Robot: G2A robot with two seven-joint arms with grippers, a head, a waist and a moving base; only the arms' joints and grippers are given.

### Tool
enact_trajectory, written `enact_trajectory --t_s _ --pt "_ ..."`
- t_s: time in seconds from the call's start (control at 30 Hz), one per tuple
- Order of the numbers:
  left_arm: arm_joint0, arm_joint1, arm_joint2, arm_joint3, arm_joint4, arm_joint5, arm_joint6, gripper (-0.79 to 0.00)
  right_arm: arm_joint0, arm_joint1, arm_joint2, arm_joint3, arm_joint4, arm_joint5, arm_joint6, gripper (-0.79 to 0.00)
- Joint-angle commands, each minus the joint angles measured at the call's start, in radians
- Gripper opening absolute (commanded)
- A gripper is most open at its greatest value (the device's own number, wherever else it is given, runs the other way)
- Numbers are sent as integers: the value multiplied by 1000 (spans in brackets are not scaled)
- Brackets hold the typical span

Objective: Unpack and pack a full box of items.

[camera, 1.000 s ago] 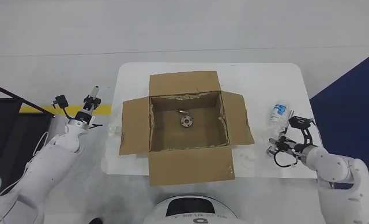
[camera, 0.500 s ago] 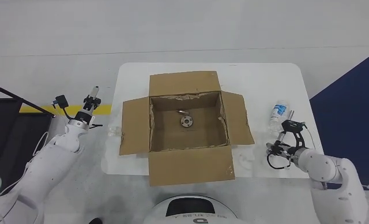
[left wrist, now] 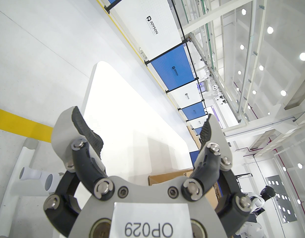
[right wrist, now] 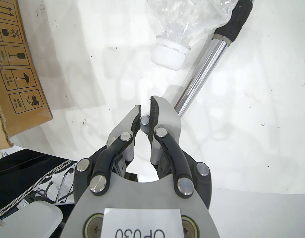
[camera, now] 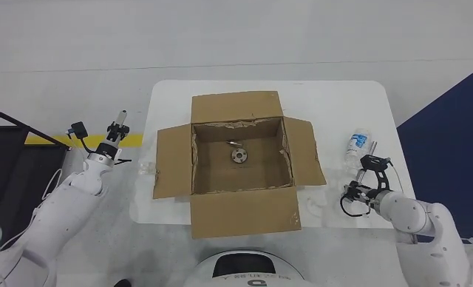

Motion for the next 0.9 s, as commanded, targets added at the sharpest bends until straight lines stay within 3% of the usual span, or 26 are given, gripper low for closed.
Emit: enact_trajectory --t_s 0.0,0.33,0.67,0.87 --pt "0 0 0 0 0 0 0 0 -6 1 3 -9 2 -2 0 -785" --pt "0 0 0 0 0 0 0 0 -32 4 31 -43 63 -56 -43 -785" --pt "0 0 0 0 0 0 0 0 7 12 105 15 405 -279 -48 -785" --pt "0 0 0 0 0 0 0 0 12 15 142 -48 638 -379 -56 -785"
